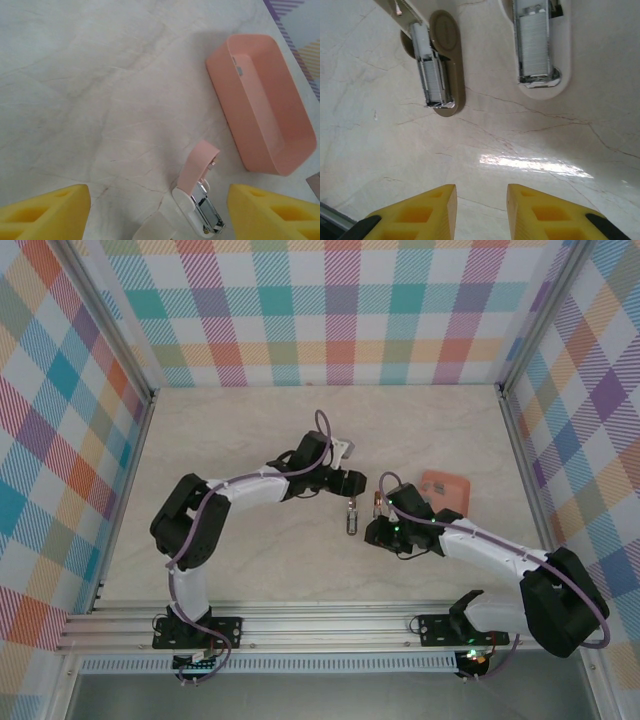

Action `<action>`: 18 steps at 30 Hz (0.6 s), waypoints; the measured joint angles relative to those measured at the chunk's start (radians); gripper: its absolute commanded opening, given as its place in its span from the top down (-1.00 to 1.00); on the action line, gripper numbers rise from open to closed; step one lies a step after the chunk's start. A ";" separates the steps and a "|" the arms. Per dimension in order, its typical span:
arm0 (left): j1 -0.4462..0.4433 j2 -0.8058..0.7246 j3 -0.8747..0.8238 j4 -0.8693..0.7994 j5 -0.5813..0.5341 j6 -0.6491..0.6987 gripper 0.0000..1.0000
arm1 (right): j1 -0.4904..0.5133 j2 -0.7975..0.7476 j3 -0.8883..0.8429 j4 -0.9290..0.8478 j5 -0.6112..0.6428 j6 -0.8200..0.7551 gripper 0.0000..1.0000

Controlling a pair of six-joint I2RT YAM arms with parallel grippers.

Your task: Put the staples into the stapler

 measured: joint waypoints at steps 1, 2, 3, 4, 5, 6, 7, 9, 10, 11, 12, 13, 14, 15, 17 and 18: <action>0.000 0.010 0.005 -0.002 0.016 0.005 -0.35 | -0.002 0.001 -0.002 0.010 -0.005 0.004 0.36; 0.000 0.020 0.012 -0.005 0.030 0.012 -0.32 | -0.005 0.003 -0.005 0.023 -0.010 0.009 0.36; 0.000 0.032 0.020 -0.009 0.044 0.019 -0.29 | -0.005 0.006 -0.008 0.034 -0.015 0.013 0.37; -0.001 0.042 0.027 -0.012 0.053 0.026 -0.27 | -0.005 0.010 -0.010 0.041 -0.018 0.016 0.36; -0.001 0.054 0.035 -0.018 0.064 0.033 -0.25 | -0.005 0.017 -0.011 0.047 -0.023 0.019 0.37; -0.001 0.065 0.041 -0.024 0.072 0.039 -0.25 | -0.005 0.025 -0.011 0.050 -0.026 0.019 0.37; -0.001 0.072 0.045 -0.028 0.077 0.042 -0.24 | -0.005 0.031 -0.012 0.055 -0.030 0.020 0.37; -0.001 0.083 0.048 -0.030 0.092 0.053 -0.20 | -0.005 0.037 -0.014 0.061 -0.035 0.021 0.37; -0.001 0.085 0.050 -0.031 0.099 0.056 -0.19 | -0.005 0.037 -0.016 0.065 -0.038 0.022 0.37; -0.002 0.087 0.051 -0.032 0.108 0.058 -0.18 | -0.005 0.037 -0.018 0.070 -0.039 0.023 0.37; -0.003 0.087 0.052 -0.032 0.118 0.061 -0.18 | -0.005 0.037 -0.021 0.075 -0.040 0.024 0.37; -0.004 0.087 0.052 -0.032 0.125 0.063 -0.17 | -0.005 0.037 -0.023 0.080 -0.041 0.026 0.37; -0.005 0.087 0.052 -0.032 0.134 0.065 -0.16 | -0.005 0.037 -0.024 0.083 -0.041 0.029 0.37; -0.005 0.087 0.052 -0.032 0.143 0.069 -0.15 | -0.005 0.040 -0.025 0.085 -0.041 0.032 0.37; -0.006 0.087 0.052 -0.031 0.156 0.076 -0.14 | -0.005 0.049 -0.025 0.088 -0.042 0.038 0.37; -0.007 0.087 0.052 -0.031 0.164 0.080 -0.14 | -0.005 0.056 -0.025 0.090 -0.042 0.041 0.37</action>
